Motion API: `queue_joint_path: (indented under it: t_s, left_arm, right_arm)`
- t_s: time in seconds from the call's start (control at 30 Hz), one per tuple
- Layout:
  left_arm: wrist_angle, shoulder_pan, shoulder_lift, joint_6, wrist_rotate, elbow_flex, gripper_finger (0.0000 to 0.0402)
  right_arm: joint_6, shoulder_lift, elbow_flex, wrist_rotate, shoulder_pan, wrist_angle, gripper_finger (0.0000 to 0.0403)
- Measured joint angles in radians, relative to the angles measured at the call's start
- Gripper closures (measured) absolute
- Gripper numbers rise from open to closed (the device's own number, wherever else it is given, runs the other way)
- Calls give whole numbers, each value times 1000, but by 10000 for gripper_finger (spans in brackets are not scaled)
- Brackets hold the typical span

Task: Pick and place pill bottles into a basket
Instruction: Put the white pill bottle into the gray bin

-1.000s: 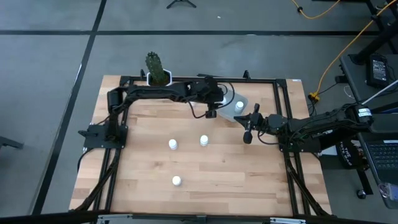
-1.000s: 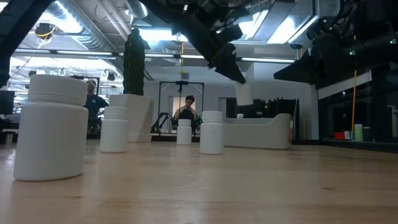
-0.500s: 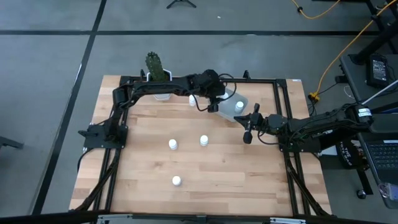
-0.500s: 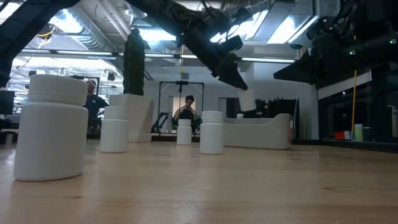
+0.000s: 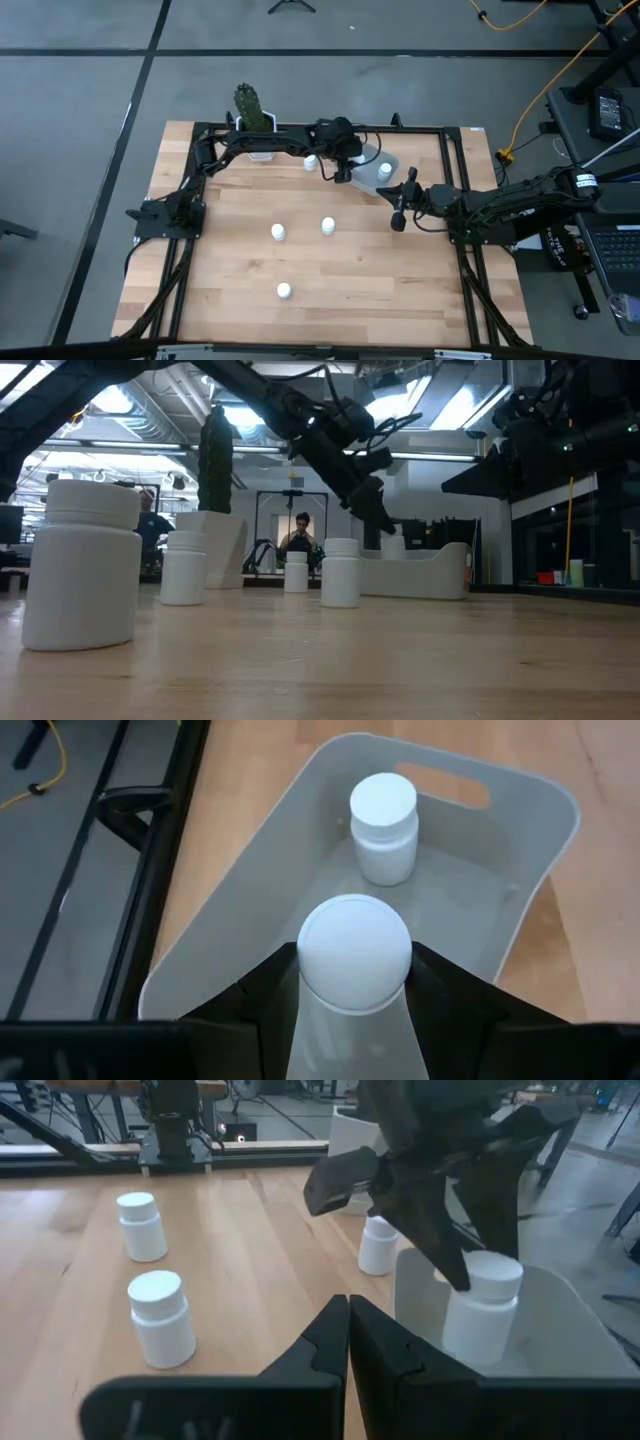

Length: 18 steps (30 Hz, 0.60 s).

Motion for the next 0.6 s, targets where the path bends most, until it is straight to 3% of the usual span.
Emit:
queue_joint_path:
  t_s: [0.47, 0.6]
  left_arm:
    - [6, 67, 4, -38, -42, 0, 244]
    - [2, 76, 5, -53, 8, -1, 244]
  right_arm:
    - [2, 0, 0, 0, 0, -6, 386]
    - [2, 0, 0, 0, 0, -6, 386]
